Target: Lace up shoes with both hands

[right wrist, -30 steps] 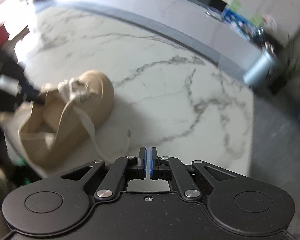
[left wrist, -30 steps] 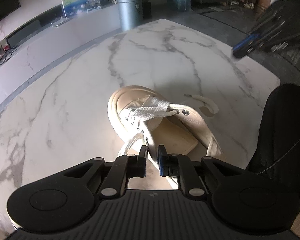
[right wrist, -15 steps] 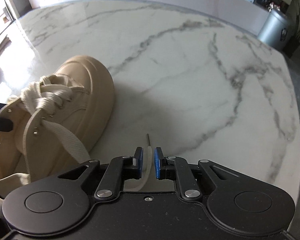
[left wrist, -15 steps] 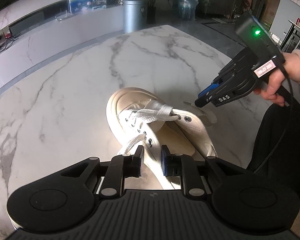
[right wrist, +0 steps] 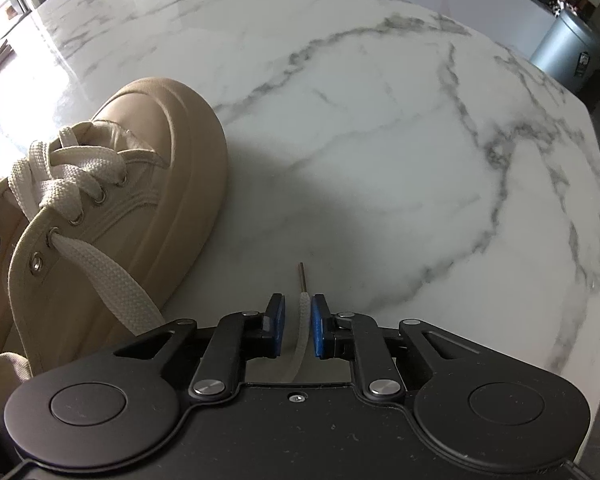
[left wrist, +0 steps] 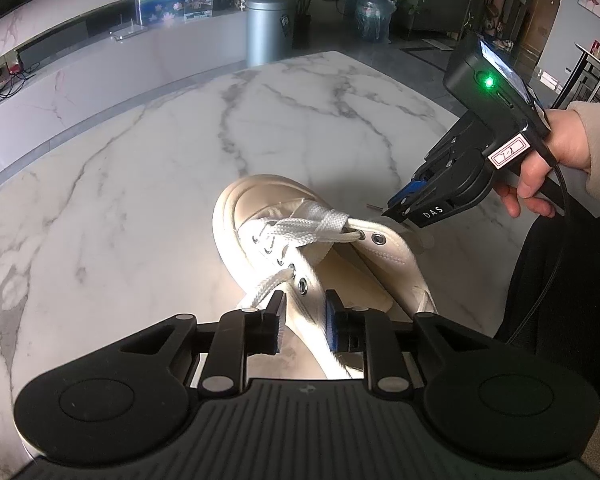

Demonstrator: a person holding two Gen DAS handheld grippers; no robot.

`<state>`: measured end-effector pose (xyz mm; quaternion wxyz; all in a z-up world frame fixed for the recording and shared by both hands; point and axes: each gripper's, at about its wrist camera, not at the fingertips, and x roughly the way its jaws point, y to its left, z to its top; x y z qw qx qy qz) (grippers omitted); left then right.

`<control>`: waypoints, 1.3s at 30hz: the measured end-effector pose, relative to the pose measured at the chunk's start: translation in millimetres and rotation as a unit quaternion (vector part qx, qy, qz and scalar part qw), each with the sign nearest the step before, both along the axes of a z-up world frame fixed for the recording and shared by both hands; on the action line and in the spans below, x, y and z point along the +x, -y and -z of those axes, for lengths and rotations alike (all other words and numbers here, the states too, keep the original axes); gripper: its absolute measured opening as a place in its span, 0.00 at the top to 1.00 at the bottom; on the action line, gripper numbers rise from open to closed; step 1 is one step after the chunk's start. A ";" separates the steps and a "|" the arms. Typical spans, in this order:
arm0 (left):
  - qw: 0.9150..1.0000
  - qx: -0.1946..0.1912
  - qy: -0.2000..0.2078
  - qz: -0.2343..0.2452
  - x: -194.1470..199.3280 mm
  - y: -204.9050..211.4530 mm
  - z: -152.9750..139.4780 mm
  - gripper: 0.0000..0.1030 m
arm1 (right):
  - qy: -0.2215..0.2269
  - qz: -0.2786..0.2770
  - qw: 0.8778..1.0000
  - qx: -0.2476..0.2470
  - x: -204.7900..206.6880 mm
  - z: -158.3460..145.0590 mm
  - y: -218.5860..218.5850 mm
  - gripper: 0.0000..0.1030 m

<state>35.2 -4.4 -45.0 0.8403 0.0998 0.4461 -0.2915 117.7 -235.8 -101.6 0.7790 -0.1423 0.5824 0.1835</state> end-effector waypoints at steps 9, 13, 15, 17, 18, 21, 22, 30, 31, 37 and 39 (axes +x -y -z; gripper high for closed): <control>1.000 0.002 0.002 -0.003 -1.9 2.8 1.0 0.81 | 0.013 -0.025 1.000 -0.014 -3.2 -1.9 -7.8 0.99; 1.000 -0.002 0.002 -0.006 -2.8 3.5 1.5 0.81 | 0.032 -0.041 0.999 -0.013 -13.7 -24.8 -4.2 0.99; 1.000 -0.004 0.001 -0.006 -3.0 3.6 2.3 0.81 | 0.041 -0.051 0.998 -0.023 -20.7 -37.2 -2.0 0.99; 1.000 -0.004 0.000 -0.006 -2.8 4.2 3.8 0.81 | 0.053 -0.059 0.996 -0.035 -29.9 -55.5 2.9 1.00; 1.000 -0.003 -0.001 -0.006 -2.8 4.5 4.4 0.81 | 0.059 -0.060 0.996 -0.041 -33.4 -63.5 5.2 1.00; 1.000 -0.002 0.000 -0.007 -3.5 4.2 5.0 0.81 | 0.074 -0.061 0.994 -0.054 -42.3 -84.2 10.8 1.00; 1.000 -0.001 0.001 -0.007 -3.9 3.3 5.1 0.81 | 0.079 -0.062 0.993 -0.058 -45.7 -91.6 12.6 1.00; 1.000 -0.009 0.001 -0.015 -4.8 0.1 6.1 0.79 | 0.143 -0.058 0.980 -0.123 -70.9 -148.6 27.9 1.00; 1.000 -0.010 0.000 -0.017 -4.3 -0.4 6.7 0.78 | 0.149 -0.055 0.979 -0.128 -71.8 -153.3 30.6 1.00; 1.000 -0.015 -0.002 -0.027 -4.4 -2.3 8.2 0.77 | 0.168 -0.053 0.974 -0.140 -75.5 -164.5 34.8 1.00; 0.999 -0.016 -0.004 -0.032 -4.9 -3.7 8.6 0.77 | 0.170 -0.055 0.974 -0.140 -76.2 -166.3 34.4 1.00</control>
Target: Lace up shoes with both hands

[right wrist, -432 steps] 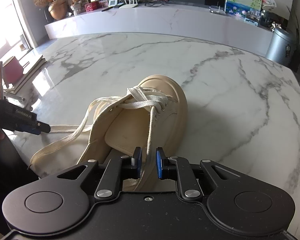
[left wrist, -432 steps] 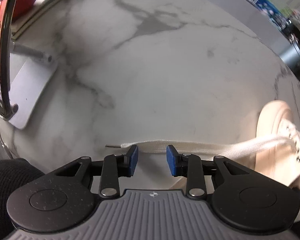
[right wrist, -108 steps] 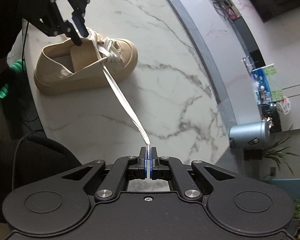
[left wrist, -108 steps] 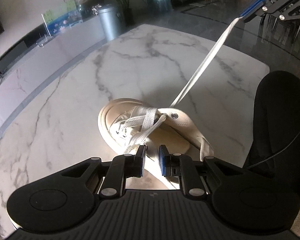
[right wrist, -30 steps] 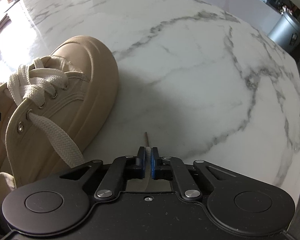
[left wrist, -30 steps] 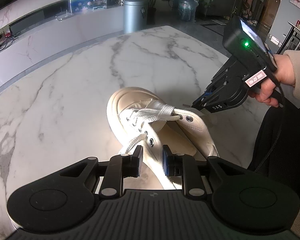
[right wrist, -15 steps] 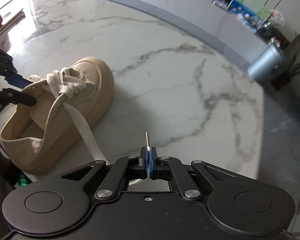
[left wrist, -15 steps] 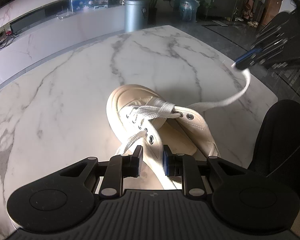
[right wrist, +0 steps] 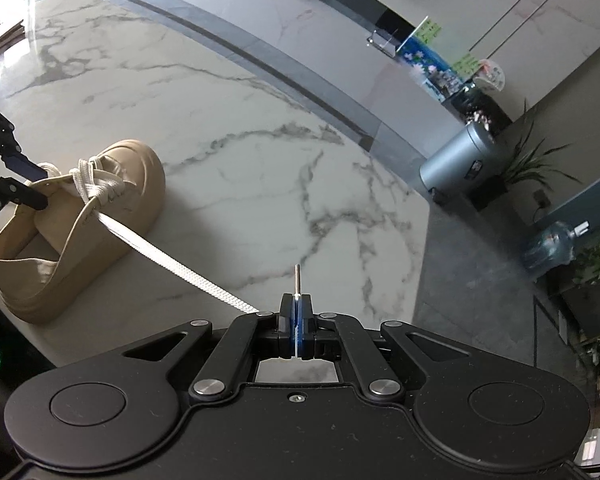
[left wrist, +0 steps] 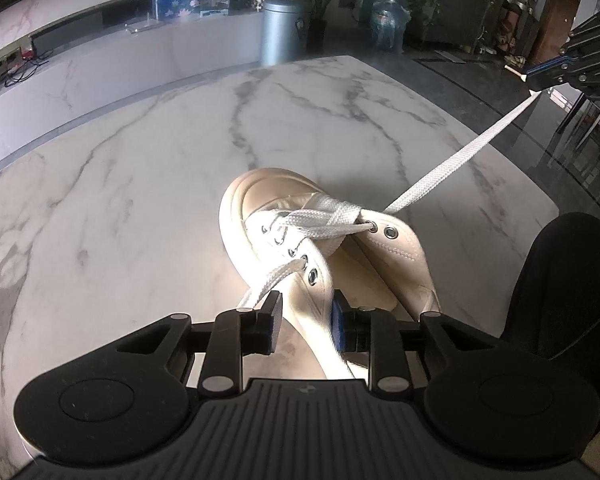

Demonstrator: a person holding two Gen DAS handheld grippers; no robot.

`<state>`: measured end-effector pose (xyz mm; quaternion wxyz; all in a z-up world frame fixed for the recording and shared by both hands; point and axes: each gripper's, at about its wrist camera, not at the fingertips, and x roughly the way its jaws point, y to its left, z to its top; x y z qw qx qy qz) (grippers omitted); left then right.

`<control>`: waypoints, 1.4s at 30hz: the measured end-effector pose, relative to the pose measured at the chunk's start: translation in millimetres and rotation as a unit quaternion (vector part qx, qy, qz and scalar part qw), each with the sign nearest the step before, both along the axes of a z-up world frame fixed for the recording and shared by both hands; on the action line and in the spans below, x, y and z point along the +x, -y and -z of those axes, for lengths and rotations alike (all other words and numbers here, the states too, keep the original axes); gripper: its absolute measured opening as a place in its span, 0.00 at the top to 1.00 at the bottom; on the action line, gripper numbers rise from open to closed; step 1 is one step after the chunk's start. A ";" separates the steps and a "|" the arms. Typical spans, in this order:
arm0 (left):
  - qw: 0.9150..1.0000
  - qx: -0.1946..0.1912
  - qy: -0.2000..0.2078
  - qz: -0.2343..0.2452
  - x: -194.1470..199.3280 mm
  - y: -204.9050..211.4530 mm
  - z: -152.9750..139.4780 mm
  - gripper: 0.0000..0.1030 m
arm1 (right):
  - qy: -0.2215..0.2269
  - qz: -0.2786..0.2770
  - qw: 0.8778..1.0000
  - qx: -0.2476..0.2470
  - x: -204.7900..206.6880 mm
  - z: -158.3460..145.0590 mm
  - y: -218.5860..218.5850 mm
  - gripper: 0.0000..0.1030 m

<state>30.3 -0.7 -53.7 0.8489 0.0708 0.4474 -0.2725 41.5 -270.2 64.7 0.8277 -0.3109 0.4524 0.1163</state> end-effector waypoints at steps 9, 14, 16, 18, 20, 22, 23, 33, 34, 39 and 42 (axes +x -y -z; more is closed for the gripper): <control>1.000 -0.023 0.002 0.008 -2.7 -5.4 -7.9 0.77 | -0.006 -0.065 0.997 0.043 -7.7 -11.2 -14.7 1.00; 0.998 -0.047 0.013 0.039 -9.0 -9.2 -22.3 0.77 | -0.023 -0.138 0.987 0.082 -9.2 -6.1 -36.2 1.00; 0.997 -0.044 0.020 0.058 -12.3 -10.3 -28.3 0.77 | -0.029 -0.164 0.981 0.097 -8.9 -0.7 -45.9 1.00; 0.996 -0.040 0.023 0.070 -13.7 -11.0 -31.3 0.77 | -0.037 -0.185 0.976 0.108 -8.7 4.5 -54.5 1.00; 0.996 -0.043 0.024 0.078 -13.5 -13.9 -32.4 0.76 | -0.051 -0.214 0.968 0.125 -7.4 14.3 -67.5 1.00; 0.995 -0.045 0.023 0.082 -12.5 -16.4 -32.5 0.74 | -0.061 -0.238 0.960 0.136 -6.8 22.3 -77.9 1.00; 0.995 -0.045 0.020 0.084 -10.8 -17.8 -31.7 0.72 | -0.066 -0.251 0.955 0.141 -6.0 26.6 -83.5 1.00; 0.992 -0.037 0.031 0.120 3.9 -20.5 -23.2 0.72 | -0.119 -0.292 0.936 0.158 1.6 59.0 -109.6 1.00; 0.991 -0.035 0.030 0.124 5.2 -19.9 -22.1 0.73 | -0.123 -0.294 0.935 0.159 2.1 61.9 -110.7 1.00; 0.986 -0.054 0.008 0.154 10.7 -16.6 -16.4 0.78 | -0.133 -0.296 0.931 0.168 4.9 72.3 -113.4 1.00; 0.985 -0.058 0.002 0.161 14.0 -14.8 -13.5 0.78 | -0.134 -0.295 0.929 0.177 6.7 75.1 -111.9 1.00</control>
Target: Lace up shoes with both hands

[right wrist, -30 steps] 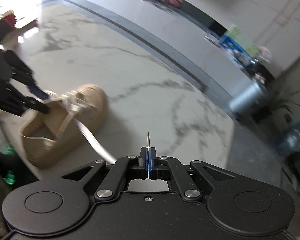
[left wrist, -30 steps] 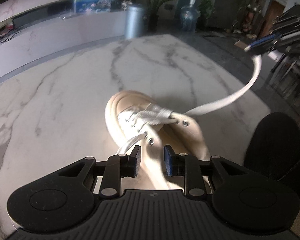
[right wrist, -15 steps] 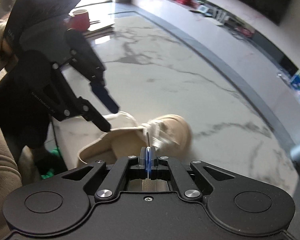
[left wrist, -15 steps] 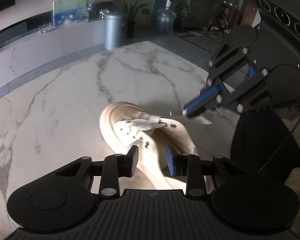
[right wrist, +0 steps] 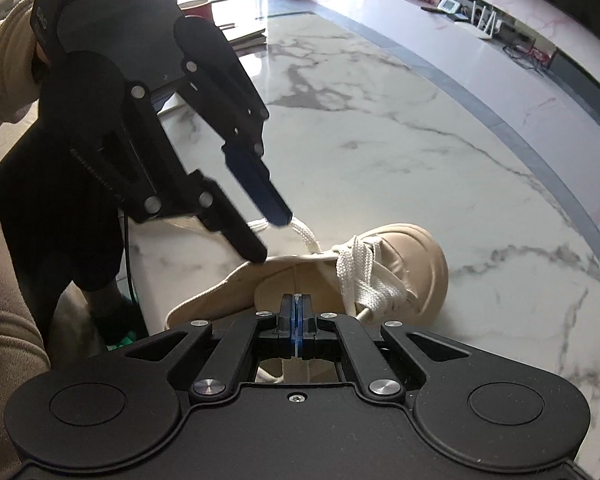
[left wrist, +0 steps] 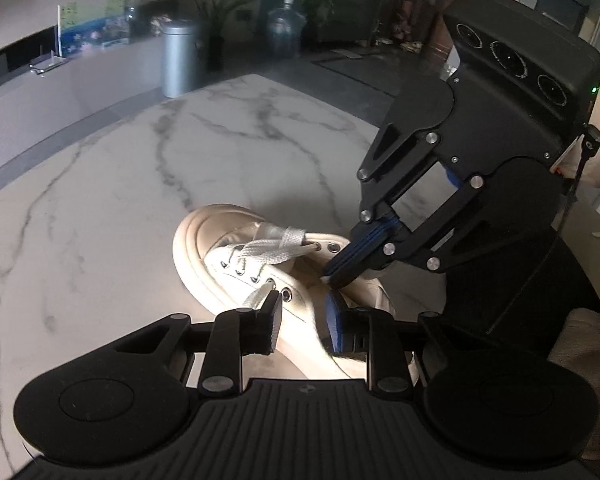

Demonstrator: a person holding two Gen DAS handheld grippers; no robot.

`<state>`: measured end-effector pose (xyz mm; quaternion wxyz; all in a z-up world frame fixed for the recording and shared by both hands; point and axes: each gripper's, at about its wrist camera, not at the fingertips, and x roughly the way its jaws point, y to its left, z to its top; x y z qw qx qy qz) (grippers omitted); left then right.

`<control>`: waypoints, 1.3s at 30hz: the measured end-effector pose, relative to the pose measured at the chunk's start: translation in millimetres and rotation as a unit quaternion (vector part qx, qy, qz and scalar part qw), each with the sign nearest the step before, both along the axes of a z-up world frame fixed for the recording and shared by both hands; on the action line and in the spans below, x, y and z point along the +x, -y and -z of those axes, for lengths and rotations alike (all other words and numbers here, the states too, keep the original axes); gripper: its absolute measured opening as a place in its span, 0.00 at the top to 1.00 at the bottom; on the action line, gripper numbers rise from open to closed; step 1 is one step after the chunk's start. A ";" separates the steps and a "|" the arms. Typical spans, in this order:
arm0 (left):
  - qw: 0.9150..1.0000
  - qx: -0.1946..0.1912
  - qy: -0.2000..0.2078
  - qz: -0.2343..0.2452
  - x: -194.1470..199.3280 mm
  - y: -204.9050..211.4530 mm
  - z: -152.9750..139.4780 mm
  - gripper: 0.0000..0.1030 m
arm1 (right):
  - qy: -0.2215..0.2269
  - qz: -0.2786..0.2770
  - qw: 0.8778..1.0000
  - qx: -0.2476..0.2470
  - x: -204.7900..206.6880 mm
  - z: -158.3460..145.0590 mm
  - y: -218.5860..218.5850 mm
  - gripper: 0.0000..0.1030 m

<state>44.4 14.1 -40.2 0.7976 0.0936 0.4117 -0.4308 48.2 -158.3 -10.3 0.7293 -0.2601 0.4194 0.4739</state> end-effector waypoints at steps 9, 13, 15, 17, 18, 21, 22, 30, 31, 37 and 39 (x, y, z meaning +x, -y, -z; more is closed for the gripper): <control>1.000 0.003 -0.020 0.007 5.9 -1.5 3.6 0.78 | -0.008 0.009 1.000 0.026 3.4 3.6 4.2 1.00; 1.000 0.005 -0.019 0.010 7.0 -2.7 0.6 0.78 | -0.011 0.007 1.000 0.028 6.3 6.8 2.5 1.00; 1.000 0.006 -0.017 0.013 7.4 -3.5 -1.8 0.78 | -0.013 0.006 1.000 0.027 7.4 8.7 1.5 1.00; 1.000 0.007 -0.015 0.015 8.4 -4.5 -3.5 0.78 | -0.015 0.005 1.000 0.028 7.8 10.4 0.6 1.00; 1.000 0.007 -0.015 0.015 9.0 -4.6 -3.9 0.78 | -0.016 0.004 0.999 0.028 7.9 11.1 0.2 1.00; 1.000 0.010 -0.011 0.010 11.4 -6.3 -4.8 0.78 | -0.014 0.004 1.000 0.027 8.5 11.9 -0.7 1.00; 1.000 0.012 -0.010 0.007 12.3 -6.7 -4.7 0.78 | -0.013 0.004 1.000 0.027 8.7 12.1 -1.0 1.00; 1.000 0.015 -0.010 -0.005 13.2 -10.7 -3.0 0.78 | -0.017 -0.001 1.000 0.026 8.1 14.7 -2.3 1.00; 1.000 0.016 -0.010 -0.004 12.7 -10.6 -2.9 0.78 | -0.017 0.001 0.999 0.029 8.6 13.8 -2.0 1.00; 1.000 0.020 -0.007 0.007 11.2 -9.2 -2.4 0.78 | -0.010 -0.001 0.999 0.031 9.5 9.9 -3.7 1.00; 0.999 0.029 0.004 0.011 10.5 -7.1 -1.6 0.78 | -0.007 -0.003 1.000 0.030 10.1 9.3 -5.0 1.00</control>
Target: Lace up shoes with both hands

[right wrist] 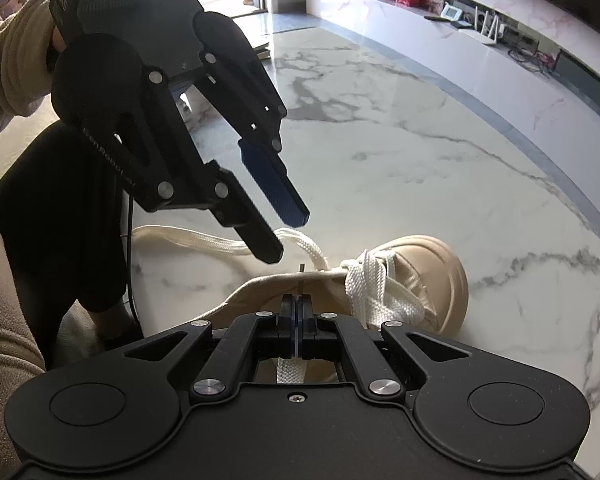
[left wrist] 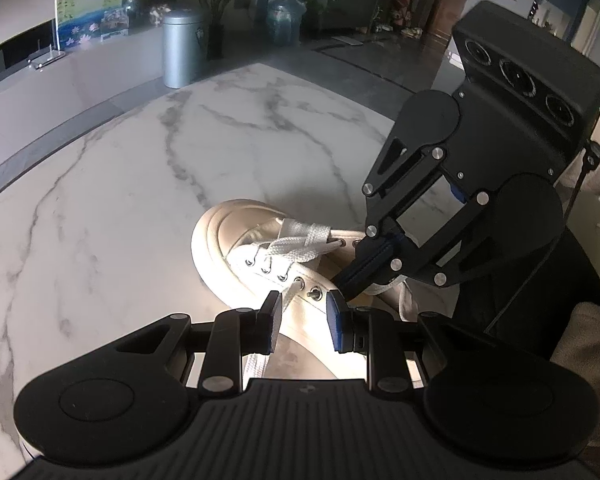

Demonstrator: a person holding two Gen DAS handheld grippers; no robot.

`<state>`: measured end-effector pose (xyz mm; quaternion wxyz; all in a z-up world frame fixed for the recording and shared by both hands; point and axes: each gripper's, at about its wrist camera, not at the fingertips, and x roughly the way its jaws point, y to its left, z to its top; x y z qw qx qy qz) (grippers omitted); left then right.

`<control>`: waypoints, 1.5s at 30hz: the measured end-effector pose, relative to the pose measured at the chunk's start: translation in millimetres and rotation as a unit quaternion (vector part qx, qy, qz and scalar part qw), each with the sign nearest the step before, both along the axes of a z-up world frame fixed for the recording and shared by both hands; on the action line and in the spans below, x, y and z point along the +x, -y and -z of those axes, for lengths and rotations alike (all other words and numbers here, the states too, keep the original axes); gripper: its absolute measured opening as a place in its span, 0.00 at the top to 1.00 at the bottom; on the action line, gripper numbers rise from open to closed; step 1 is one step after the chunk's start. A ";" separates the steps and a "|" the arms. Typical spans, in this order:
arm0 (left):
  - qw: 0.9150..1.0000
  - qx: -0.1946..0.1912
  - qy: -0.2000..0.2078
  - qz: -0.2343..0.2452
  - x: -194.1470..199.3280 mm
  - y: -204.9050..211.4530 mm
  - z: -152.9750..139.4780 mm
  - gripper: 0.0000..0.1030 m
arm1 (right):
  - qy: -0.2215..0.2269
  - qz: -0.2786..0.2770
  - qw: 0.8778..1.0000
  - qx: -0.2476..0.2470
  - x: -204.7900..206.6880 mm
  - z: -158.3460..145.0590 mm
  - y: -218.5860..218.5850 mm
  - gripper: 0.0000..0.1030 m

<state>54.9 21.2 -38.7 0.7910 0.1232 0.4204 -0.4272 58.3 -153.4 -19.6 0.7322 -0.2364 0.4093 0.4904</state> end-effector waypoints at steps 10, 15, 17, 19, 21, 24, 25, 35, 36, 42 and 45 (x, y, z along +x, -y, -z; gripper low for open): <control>0.998 0.028 0.033 0.056 1.4 14.1 0.3 0.82 | 0.001 -0.009 1.000 -0.002 4.1 -3.5 -3.0 1.00; 0.996 0.042 0.023 0.075 8.2 16.0 6.4 0.82 | -0.003 -0.016 1.000 -0.004 7.2 -2.4 -2.8 1.00; 0.996 0.039 0.017 0.077 10.8 15.0 8.3 0.82 | -0.004 -0.014 1.000 -0.004 8.6 -1.4 -2.4 1.00; 0.996 0.040 0.017 0.081 11.8 14.9 8.8 0.82 | -0.007 -0.014 1.000 -0.004 9.2 -0.7 -2.6 1.00; 0.995 0.042 0.018 0.086 12.1 15.4 9.2 0.82 | -0.007 -0.014 1.000 -0.006 8.9 -0.5 -2.8 1.00; 0.995 0.047 0.016 0.091 13.0 16.4 10.4 0.82 | -0.007 -0.014 1.000 -0.008 8.8 -0.5 -3.2 1.00; 0.995 0.047 0.015 0.092 13.3 16.8 10.9 0.82 | -0.008 -0.014 1.000 -0.008 8.9 -0.6 -3.4 1.00; 0.995 0.047 0.009 0.092 15.5 14.2 11.5 0.84 | -0.004 -0.018 1.000 -0.011 9.8 -2.1 -5.5 1.00; 0.994 0.049 0.010 0.093 15.3 14.6 11.4 0.84 | -0.004 -0.018 1.000 -0.011 9.6 -1.6 -5.4 1.00; 0.994 0.054 0.010 0.092 16.1 15.0 12.0 0.84 | -0.002 -0.017 1.000 -0.010 8.9 -0.9 -4.9 1.00; 0.994 0.057 0.014 0.091 14.7 16.0 11.8 0.84 | -0.002 -0.016 1.000 -0.007 8.5 -0.6 -3.0 1.00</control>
